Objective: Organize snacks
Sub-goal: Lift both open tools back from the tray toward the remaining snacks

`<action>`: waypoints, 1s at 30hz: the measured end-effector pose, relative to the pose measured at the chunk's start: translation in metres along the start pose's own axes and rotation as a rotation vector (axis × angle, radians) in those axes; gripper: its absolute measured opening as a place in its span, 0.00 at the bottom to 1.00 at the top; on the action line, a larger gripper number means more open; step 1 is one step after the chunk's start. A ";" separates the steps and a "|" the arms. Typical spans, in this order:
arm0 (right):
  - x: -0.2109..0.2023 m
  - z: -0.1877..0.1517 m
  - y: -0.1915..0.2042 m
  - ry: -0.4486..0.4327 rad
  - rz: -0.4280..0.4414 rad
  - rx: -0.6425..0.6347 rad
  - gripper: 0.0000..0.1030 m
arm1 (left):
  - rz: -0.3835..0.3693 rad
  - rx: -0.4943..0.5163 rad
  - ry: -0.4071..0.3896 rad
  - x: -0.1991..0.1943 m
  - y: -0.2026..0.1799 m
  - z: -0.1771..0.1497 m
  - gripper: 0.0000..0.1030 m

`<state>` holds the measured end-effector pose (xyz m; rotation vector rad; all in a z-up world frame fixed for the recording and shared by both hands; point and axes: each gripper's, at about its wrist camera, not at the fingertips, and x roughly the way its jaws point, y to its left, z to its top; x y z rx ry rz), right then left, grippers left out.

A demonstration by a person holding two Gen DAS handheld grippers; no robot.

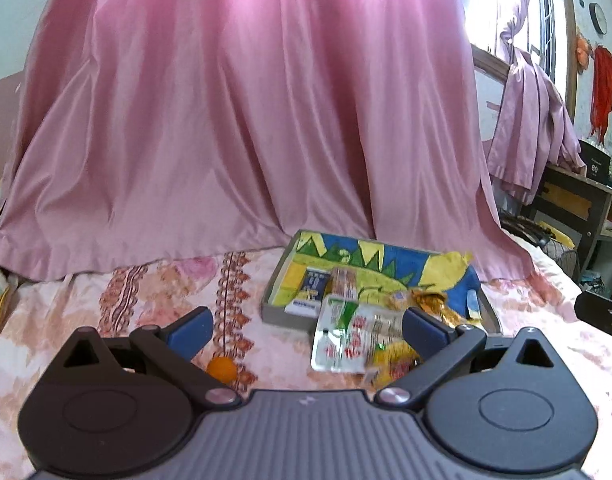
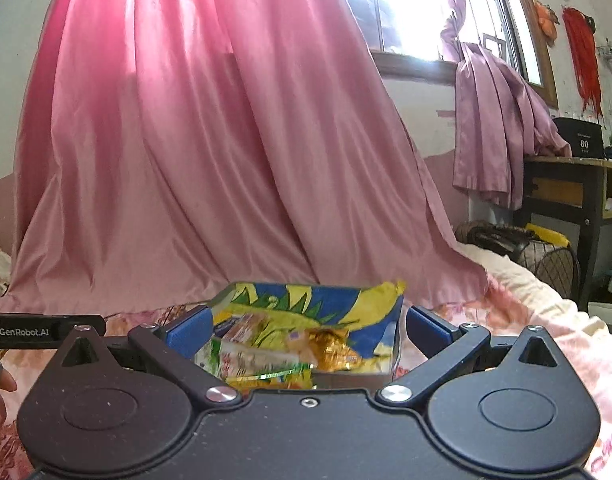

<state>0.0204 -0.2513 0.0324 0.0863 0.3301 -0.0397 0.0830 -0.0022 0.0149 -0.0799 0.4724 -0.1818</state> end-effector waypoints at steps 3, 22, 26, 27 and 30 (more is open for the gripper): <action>-0.011 -0.005 0.005 0.006 0.000 -0.008 0.99 | 0.006 0.001 0.007 -0.012 0.002 -0.006 1.00; -0.024 -0.028 0.023 0.107 0.032 -0.009 0.99 | 0.075 0.094 0.078 -0.031 -0.007 -0.030 1.00; -0.022 -0.030 0.024 0.122 0.034 -0.011 0.99 | 0.080 0.107 0.086 -0.032 -0.008 -0.031 1.00; -0.021 -0.030 0.024 0.125 0.034 -0.011 0.99 | 0.081 0.108 0.086 -0.032 -0.008 -0.031 1.00; -0.018 -0.031 0.024 0.139 0.035 -0.009 0.99 | 0.089 0.111 0.091 -0.032 -0.008 -0.031 1.00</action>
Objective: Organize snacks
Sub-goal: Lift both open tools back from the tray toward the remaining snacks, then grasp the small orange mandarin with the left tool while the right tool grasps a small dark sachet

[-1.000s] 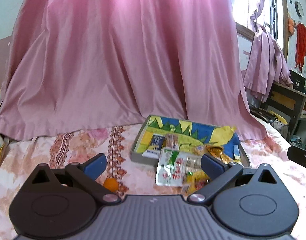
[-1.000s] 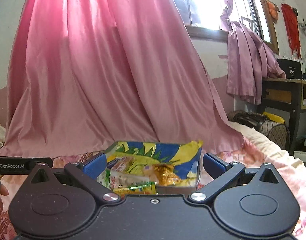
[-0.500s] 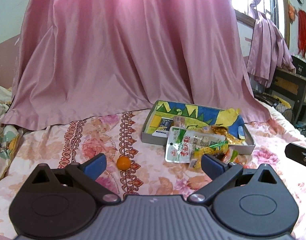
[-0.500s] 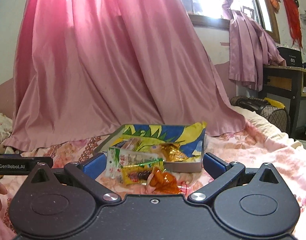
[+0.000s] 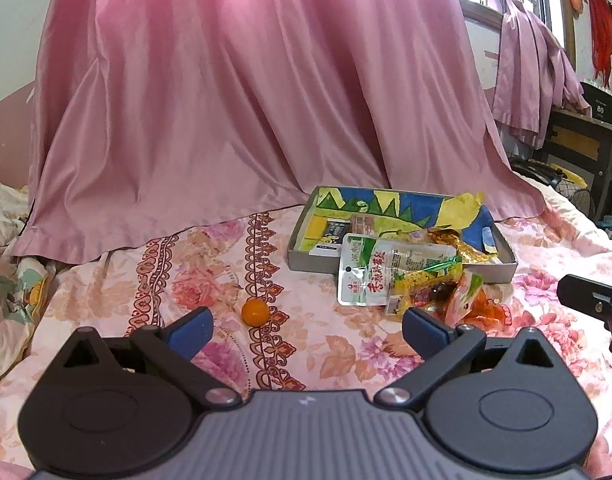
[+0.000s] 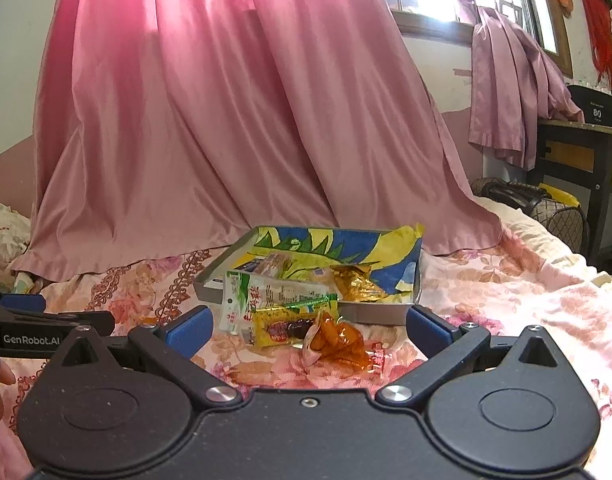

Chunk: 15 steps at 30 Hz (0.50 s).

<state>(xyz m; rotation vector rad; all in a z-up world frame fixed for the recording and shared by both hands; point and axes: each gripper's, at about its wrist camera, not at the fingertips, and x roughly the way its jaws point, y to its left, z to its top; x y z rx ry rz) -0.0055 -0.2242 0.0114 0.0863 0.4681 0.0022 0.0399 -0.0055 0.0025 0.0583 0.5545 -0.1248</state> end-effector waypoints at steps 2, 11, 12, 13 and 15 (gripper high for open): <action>0.002 -0.001 0.000 0.011 -0.001 -0.001 0.99 | 0.004 -0.002 0.007 0.001 0.000 0.001 1.00; 0.018 -0.006 0.005 0.084 0.011 -0.009 0.99 | 0.061 -0.013 0.102 0.015 0.007 0.003 1.00; 0.021 -0.007 0.006 0.098 0.015 -0.009 0.99 | 0.060 -0.012 0.109 0.016 0.008 0.003 1.00; 0.024 -0.008 0.007 0.111 0.022 -0.010 0.99 | 0.059 -0.012 0.118 0.017 0.009 0.003 1.00; 0.029 -0.009 0.010 0.131 0.037 -0.016 0.99 | 0.057 -0.016 0.140 0.020 0.011 0.004 1.00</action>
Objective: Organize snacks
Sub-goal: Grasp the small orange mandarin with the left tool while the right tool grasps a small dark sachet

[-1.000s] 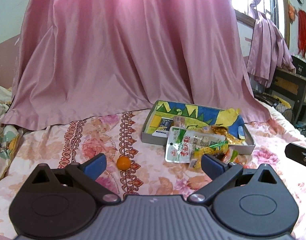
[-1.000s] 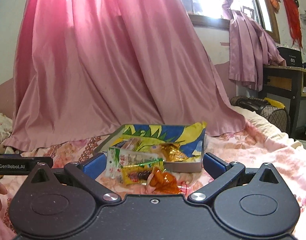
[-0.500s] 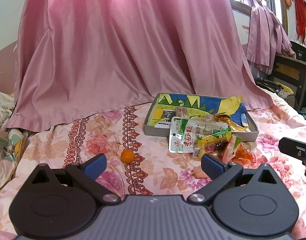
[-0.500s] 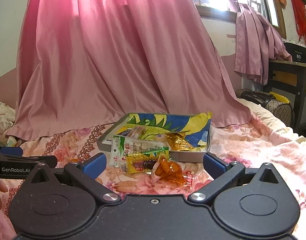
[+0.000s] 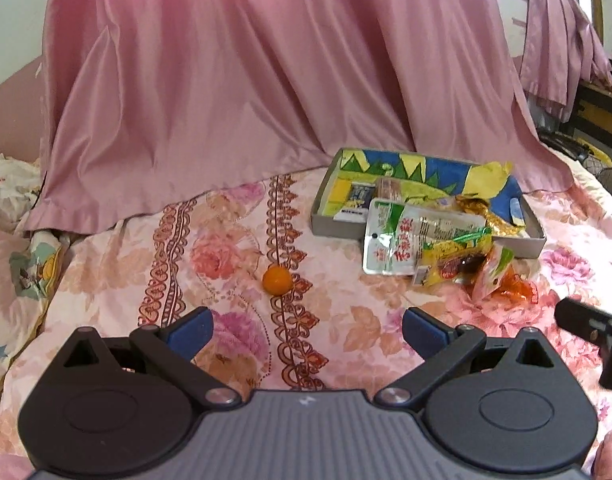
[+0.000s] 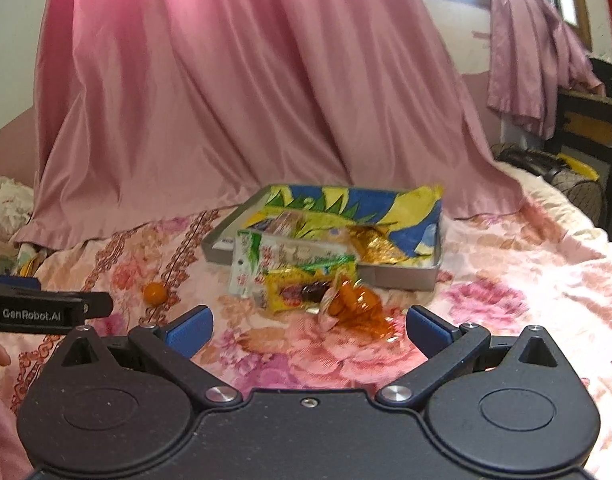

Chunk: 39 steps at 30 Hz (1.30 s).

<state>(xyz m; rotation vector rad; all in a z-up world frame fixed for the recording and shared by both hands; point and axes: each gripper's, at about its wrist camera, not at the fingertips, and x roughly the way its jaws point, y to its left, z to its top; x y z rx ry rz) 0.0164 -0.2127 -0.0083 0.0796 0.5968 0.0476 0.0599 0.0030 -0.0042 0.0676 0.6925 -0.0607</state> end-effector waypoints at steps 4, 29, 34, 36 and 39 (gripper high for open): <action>0.005 -0.002 0.006 0.031 0.018 -0.035 0.99 | -0.006 -0.032 0.051 0.006 0.008 0.004 1.00; 0.087 0.013 0.048 0.130 0.239 -0.275 0.99 | -0.107 -0.083 0.198 0.115 0.057 0.046 1.00; 0.118 0.022 0.042 0.138 0.220 -0.298 0.99 | -0.101 -0.011 0.210 0.138 0.048 0.045 0.99; 0.131 0.023 0.039 0.155 0.216 -0.321 0.99 | -0.109 -0.002 0.215 0.146 0.046 0.045 0.99; 0.151 0.023 0.035 0.190 0.216 -0.345 0.99 | -0.127 -0.004 0.216 0.155 0.046 0.045 0.96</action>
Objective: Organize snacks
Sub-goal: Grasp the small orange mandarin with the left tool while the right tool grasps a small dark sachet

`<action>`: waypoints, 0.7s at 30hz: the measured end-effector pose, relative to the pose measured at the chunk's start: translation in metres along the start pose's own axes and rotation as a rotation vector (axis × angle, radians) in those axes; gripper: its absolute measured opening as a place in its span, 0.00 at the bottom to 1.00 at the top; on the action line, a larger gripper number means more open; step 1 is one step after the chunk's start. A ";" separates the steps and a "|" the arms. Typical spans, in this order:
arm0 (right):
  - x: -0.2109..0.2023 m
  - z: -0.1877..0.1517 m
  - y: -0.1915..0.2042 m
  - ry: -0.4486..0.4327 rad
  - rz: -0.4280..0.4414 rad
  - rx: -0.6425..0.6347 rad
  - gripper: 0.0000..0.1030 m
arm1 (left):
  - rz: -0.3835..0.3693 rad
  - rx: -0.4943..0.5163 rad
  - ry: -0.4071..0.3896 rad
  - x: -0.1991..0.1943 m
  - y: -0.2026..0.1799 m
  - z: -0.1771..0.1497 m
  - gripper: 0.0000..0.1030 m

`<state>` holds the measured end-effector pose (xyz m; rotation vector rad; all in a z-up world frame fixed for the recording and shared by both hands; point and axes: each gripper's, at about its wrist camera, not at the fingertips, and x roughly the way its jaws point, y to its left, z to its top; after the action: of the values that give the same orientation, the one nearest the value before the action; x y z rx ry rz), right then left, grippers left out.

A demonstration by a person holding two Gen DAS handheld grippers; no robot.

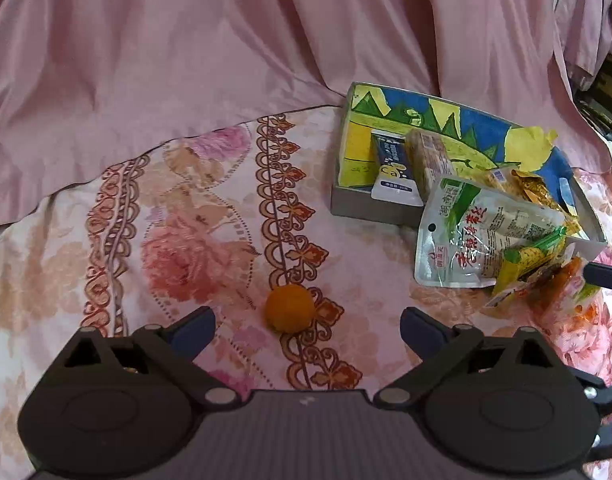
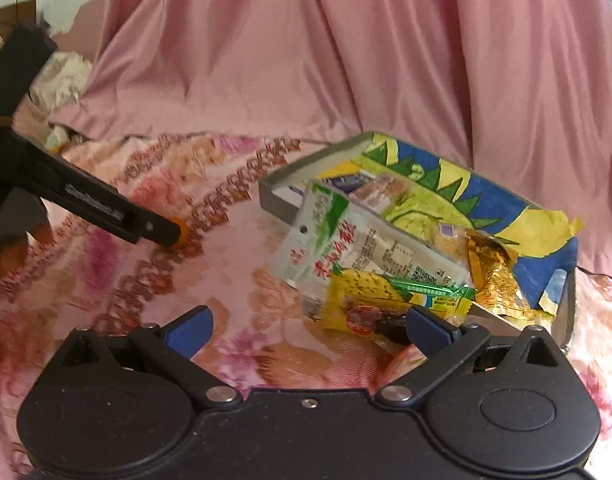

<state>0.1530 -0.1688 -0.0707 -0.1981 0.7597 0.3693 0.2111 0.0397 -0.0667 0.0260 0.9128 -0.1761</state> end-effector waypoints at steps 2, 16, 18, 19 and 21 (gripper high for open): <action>0.009 0.000 -0.004 0.011 0.004 -0.020 0.99 | -0.010 -0.003 0.010 0.007 0.001 0.001 0.94; 0.050 -0.005 -0.011 0.081 -0.056 -0.247 0.97 | -0.019 0.079 0.054 0.038 -0.004 -0.002 0.60; 0.053 -0.009 -0.006 0.095 -0.079 -0.296 0.95 | -0.029 0.090 0.059 0.040 -0.006 -0.003 0.48; 0.053 -0.010 -0.004 0.102 -0.093 -0.323 0.93 | -0.038 0.089 0.064 0.041 -0.006 -0.004 0.46; 0.054 -0.012 0.001 0.118 -0.129 -0.367 0.90 | -0.053 0.096 0.071 0.042 -0.008 -0.005 0.38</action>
<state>0.1816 -0.1581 -0.1172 -0.6153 0.7863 0.3749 0.2310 0.0266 -0.1019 0.0971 0.9755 -0.2698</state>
